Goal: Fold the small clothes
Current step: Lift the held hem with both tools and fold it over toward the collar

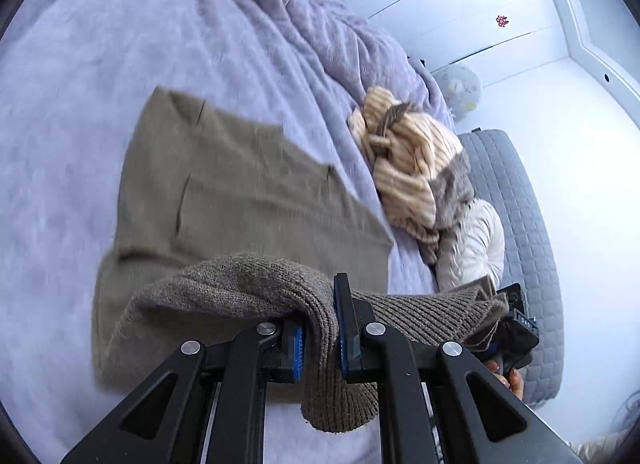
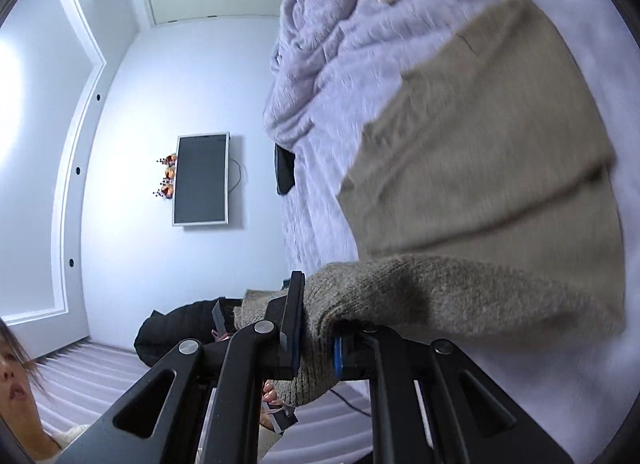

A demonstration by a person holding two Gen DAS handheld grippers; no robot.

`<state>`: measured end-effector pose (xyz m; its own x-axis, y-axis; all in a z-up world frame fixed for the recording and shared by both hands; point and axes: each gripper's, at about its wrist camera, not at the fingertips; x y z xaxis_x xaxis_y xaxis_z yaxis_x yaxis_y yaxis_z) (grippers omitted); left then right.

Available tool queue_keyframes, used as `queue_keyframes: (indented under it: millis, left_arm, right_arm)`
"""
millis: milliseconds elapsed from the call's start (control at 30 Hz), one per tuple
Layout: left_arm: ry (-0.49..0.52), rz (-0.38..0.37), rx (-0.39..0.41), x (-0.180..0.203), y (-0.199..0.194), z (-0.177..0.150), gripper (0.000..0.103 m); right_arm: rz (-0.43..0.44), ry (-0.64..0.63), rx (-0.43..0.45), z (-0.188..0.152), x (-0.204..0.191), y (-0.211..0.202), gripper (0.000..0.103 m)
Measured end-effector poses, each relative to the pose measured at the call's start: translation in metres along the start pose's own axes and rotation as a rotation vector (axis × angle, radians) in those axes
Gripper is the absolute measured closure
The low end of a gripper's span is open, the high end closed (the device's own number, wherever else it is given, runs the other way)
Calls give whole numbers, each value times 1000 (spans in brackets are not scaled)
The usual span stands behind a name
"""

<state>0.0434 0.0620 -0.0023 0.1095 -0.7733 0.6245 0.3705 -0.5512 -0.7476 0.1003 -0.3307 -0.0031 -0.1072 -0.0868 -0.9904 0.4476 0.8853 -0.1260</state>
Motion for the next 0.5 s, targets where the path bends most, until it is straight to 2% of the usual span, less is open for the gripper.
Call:
queue_keyframes:
  millis: [133, 233, 333, 500]
  left_arm:
    - [-5, 36, 39, -3, 27, 47, 90]
    - [-12, 90, 38, -11, 54, 70, 90]
    - [-19, 143, 12, -22, 86, 83, 90]
    - [-15, 241, -19, -37, 127, 88, 89]
  right_arm:
    - [-30, -10, 19, 51, 2, 7, 91]
    - [-77, 21, 39, 86, 25, 11, 91]
    - [-144, 60, 50, 112, 53, 19, 91]
    - [-229, 119, 67, 136, 97, 29, 91]
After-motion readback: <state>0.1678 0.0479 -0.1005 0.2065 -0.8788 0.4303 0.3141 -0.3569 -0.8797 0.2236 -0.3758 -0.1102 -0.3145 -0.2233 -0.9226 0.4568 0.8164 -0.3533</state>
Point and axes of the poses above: each gripper's, at about its wrist camera, not at the fingertips, and y roughly the way its jaws point, x to its right, z to its top, and after that the axes turned 12 degrees about z, right-handed
